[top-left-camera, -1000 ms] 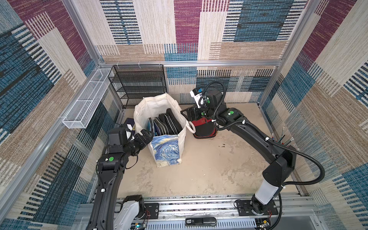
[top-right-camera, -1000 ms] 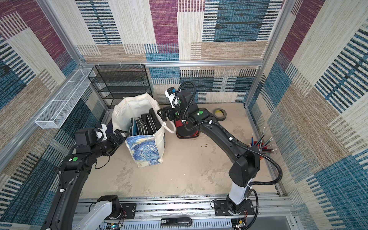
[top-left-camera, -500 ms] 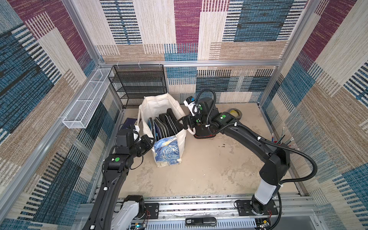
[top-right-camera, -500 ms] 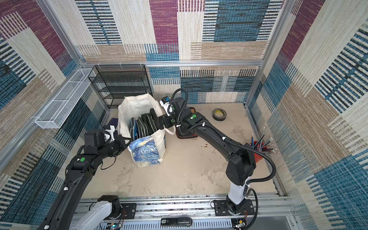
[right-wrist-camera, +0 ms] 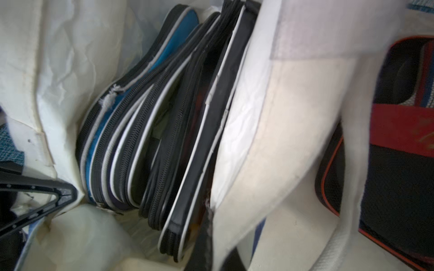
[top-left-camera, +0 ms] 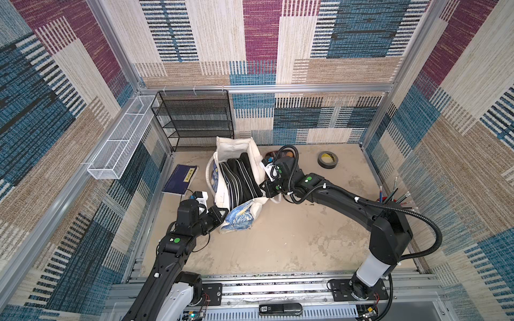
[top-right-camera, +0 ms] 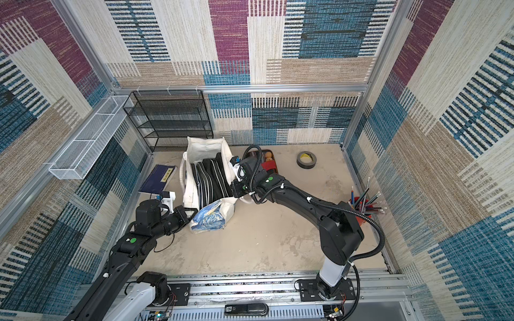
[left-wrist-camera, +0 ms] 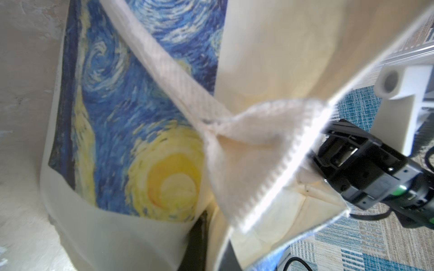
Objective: Remove the ping pong set from the canvas bag
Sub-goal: Adjust the canvas bag at the center of the board.
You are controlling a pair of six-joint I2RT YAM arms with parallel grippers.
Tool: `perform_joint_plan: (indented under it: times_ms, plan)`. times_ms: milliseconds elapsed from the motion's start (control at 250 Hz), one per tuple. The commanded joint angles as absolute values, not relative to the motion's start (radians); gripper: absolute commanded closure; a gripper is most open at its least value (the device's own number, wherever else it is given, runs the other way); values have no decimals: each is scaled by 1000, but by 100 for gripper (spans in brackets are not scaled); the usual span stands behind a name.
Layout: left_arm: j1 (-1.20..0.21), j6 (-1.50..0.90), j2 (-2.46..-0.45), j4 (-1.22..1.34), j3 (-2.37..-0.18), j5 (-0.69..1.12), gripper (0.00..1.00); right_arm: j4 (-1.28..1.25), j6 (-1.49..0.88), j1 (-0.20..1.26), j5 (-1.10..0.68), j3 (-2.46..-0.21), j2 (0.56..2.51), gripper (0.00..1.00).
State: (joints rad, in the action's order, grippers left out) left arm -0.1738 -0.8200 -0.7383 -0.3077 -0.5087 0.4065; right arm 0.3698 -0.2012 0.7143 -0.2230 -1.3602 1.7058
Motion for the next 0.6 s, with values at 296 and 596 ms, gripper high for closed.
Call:
perform_joint_plan:
  times_ms: [296,596]
  plan:
    - [-169,-817,-708,-688,-535,66,100,360,-232,713,-153,-1254,1653,100]
    - [-115,-756,-721,-813,-737,-131,100,348,-232,713,-133,-1289,1567,100]
